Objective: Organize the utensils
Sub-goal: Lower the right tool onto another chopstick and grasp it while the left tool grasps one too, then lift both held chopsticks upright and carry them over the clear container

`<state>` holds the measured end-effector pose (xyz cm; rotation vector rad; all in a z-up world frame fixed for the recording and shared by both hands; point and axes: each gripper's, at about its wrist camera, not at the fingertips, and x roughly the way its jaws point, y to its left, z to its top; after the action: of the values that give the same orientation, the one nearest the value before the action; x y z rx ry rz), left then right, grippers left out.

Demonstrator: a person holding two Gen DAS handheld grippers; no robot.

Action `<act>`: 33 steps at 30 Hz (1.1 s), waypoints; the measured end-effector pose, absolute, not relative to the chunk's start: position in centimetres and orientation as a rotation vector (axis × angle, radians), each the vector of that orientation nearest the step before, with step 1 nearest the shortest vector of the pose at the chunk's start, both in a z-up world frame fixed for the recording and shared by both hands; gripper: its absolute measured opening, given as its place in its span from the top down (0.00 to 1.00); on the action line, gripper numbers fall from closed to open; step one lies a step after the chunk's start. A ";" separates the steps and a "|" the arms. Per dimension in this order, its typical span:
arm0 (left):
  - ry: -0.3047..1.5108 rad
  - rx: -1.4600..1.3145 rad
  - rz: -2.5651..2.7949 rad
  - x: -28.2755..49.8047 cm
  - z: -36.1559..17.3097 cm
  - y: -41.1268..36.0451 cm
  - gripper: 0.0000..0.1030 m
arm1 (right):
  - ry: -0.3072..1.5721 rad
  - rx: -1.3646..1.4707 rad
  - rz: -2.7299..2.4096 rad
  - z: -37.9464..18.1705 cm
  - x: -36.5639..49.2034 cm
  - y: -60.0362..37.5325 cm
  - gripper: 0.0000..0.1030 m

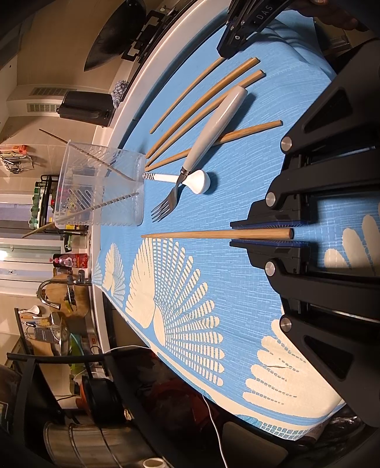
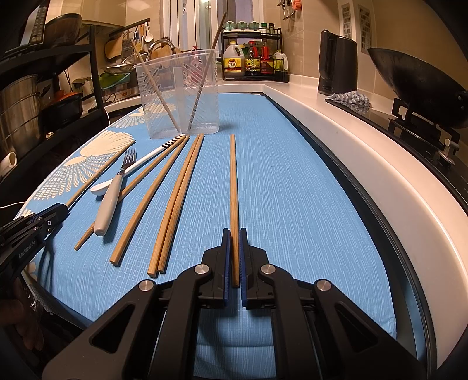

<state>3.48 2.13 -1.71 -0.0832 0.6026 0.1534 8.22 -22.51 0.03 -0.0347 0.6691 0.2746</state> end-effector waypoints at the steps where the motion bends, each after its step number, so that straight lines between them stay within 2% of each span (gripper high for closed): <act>1: 0.603 -0.083 0.153 3.5 -1.7 2.1 0.94 | 0.669 -0.036 0.275 0.0 8.2 -22.5 0.95; 23: 0.590 -0.081 0.158 3.4 -1.4 1.9 0.94 | 0.679 -0.034 0.285 0.1 8.2 -22.3 0.95; 33: 0.527 -0.073 0.148 2.5 0.4 1.9 0.94 | 0.630 -0.033 0.277 2.6 7.4 -22.8 0.95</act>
<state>2.47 1.87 0.44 -0.0732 0.5274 0.1479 7.36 -22.85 2.56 -0.0329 0.6301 0.2767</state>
